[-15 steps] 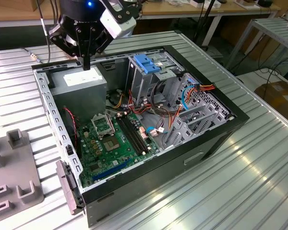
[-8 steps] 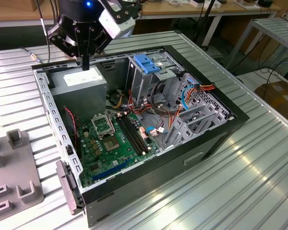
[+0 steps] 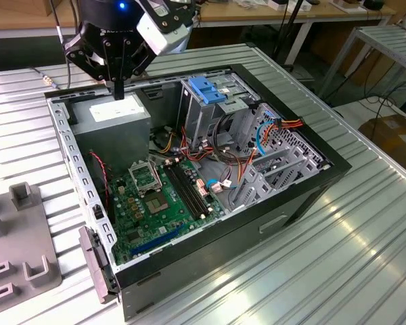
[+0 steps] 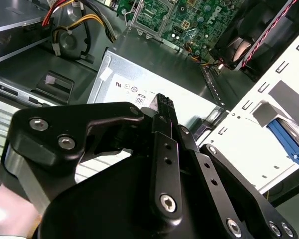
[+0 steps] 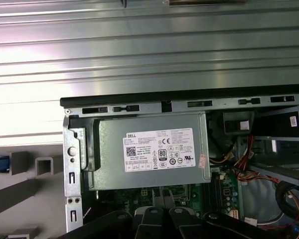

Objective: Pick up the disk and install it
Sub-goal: 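Reach for the disk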

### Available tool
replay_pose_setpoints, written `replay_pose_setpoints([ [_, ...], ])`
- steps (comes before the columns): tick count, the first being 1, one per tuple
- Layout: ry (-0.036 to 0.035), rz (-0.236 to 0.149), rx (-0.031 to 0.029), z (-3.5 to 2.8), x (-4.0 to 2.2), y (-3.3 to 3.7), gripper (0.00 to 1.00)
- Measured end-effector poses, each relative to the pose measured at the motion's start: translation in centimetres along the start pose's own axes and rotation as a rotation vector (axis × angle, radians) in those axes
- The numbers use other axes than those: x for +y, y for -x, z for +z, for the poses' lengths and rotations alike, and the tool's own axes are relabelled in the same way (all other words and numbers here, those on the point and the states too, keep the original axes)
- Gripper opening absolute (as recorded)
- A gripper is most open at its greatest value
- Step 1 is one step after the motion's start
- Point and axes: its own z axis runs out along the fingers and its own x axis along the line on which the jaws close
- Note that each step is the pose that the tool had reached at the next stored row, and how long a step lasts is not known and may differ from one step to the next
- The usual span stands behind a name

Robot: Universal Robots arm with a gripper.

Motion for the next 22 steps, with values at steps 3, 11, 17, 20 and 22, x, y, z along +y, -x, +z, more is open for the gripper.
replay_pose_setpoints([
  [3,0.0,0.0,0.0,0.0,-0.01,-0.11,0.1],
  [11,0.0,0.0,0.0,-0.01,-0.03,-0.45,0.1],
  [17,0.0001,0.0,-0.0001,-0.02,-0.06,-0.75,0.1],
  [20,0.0,0.0,0.0,-0.03,-0.07,-0.9,0.1],
  [22,0.0,0.0,0.0,-0.03,-0.07,-0.99,0.1],
])
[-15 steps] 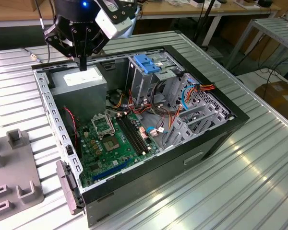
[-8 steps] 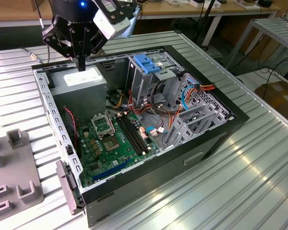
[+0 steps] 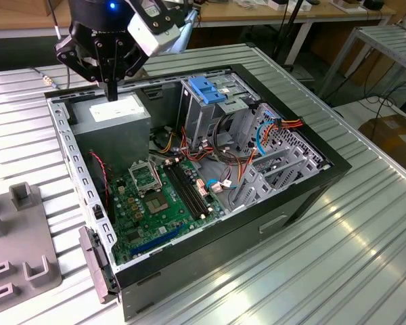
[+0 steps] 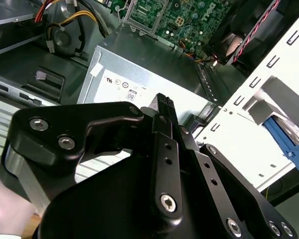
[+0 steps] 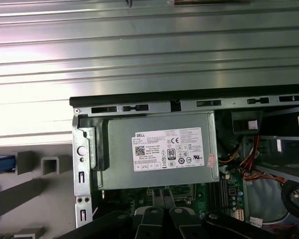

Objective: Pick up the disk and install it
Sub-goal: 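Reach for the disk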

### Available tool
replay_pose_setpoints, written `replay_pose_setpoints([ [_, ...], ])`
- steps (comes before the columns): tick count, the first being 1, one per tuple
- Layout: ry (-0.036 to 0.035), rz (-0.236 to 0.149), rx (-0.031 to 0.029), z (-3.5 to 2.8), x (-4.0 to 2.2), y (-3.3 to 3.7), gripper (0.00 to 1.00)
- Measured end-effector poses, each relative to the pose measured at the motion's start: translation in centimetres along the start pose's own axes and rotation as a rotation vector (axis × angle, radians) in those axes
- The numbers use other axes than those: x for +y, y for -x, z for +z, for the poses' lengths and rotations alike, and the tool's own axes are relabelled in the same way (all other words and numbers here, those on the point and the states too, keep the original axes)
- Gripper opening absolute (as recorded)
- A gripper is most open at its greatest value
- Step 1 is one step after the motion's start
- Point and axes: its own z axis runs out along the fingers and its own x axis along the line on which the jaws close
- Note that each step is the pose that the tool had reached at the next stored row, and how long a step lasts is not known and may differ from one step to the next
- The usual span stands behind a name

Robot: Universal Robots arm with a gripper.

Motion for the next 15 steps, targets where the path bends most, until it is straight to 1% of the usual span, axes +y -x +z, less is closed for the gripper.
replay_pose_setpoints([
  [15,0.0001,0.0,0.0,-0.02,-0.06,-0.83,0.1],
])
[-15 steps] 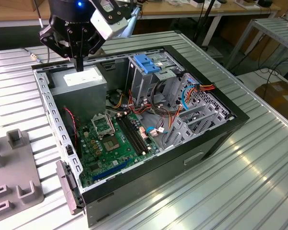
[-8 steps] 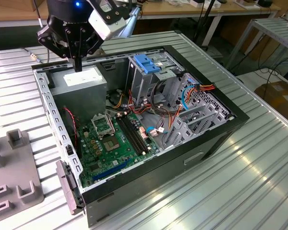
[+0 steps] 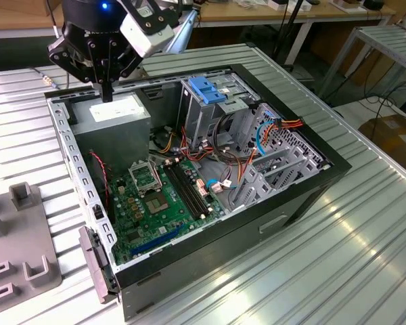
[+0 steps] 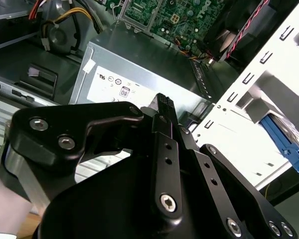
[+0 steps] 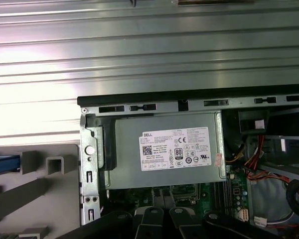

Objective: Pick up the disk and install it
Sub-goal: 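Reach for the disk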

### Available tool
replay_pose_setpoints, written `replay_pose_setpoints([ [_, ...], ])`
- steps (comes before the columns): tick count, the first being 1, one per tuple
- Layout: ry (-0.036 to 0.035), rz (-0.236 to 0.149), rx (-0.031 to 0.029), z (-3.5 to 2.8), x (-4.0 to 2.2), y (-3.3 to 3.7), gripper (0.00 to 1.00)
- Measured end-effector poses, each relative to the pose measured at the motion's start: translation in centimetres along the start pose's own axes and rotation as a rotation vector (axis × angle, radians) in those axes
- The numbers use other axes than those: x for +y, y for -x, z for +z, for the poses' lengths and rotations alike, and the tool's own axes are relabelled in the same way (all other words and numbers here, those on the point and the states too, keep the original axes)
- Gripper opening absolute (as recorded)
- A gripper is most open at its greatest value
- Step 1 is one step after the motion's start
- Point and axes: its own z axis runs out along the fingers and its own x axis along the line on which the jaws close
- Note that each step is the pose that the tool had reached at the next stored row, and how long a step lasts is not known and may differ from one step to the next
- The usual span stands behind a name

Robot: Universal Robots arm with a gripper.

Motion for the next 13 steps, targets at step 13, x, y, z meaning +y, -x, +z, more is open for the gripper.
replay_pose_setpoints([
  [13,0.0,0.0,0.0,-0.03,-0.07,-0.92,0.1],
])
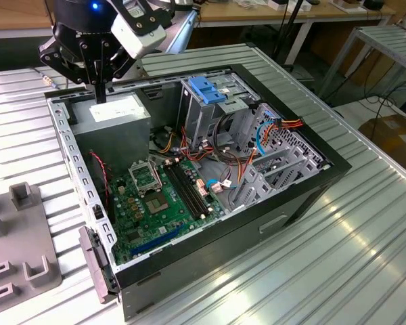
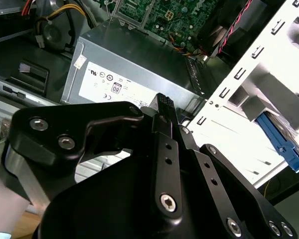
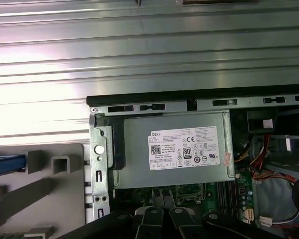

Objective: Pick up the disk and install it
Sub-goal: 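Reach for the disk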

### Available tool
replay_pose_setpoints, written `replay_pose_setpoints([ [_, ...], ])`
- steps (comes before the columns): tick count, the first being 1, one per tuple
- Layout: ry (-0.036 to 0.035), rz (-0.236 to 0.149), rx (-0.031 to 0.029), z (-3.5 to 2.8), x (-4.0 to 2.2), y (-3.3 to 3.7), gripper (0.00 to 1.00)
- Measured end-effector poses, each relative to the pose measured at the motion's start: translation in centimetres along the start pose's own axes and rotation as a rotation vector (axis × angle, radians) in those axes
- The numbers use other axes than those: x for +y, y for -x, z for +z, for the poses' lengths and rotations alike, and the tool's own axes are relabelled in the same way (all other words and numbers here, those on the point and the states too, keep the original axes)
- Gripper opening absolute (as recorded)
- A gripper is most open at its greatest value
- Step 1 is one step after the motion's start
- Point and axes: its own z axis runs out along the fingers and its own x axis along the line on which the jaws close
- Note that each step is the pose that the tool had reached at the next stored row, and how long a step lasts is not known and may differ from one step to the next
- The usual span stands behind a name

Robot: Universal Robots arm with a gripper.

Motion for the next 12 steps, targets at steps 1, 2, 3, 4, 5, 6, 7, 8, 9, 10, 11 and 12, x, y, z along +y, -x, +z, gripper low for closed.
replay_pose_setpoints([
  [1,0.0,0.0,-0.0001,0.0,0.0,-0.06,0.1],
  [2,0.0,0.0,0.0,0.0,-0.01,-0.11,0.1],
  [3,-0.0001,0.0,0.0,-0.01,-0.02,-0.22,0.1],
  [4,0.0,0.0,0.0,-0.01,-0.02,-0.29,0.1],
  [5,0.0,0.0,0.0,-0.01,-0.03,-0.34,0.1],
  [6,-0.0001,0.0,0.0,-0.01,-0.03,-0.44,0.1],
  [7,0.0,0.0,0.0,-0.02,-0.04,-0.52,0.1],
  [8,0.0,0.0,0.0,-0.02,-0.05,-0.6,0.1],
  [9,0.0,0.0,0.0,-0.02,-0.05,-0.66,0.1],
  [10,-0.0001,0.0,0.0,-0.02,-0.05,-0.71,0.1],
  [11,0.0,0.0,0.0,-0.02,-0.06,-0.79,0.1],
  [12,0.0,0.0,0.0,-0.02,-0.06,-0.84,0.1],
])
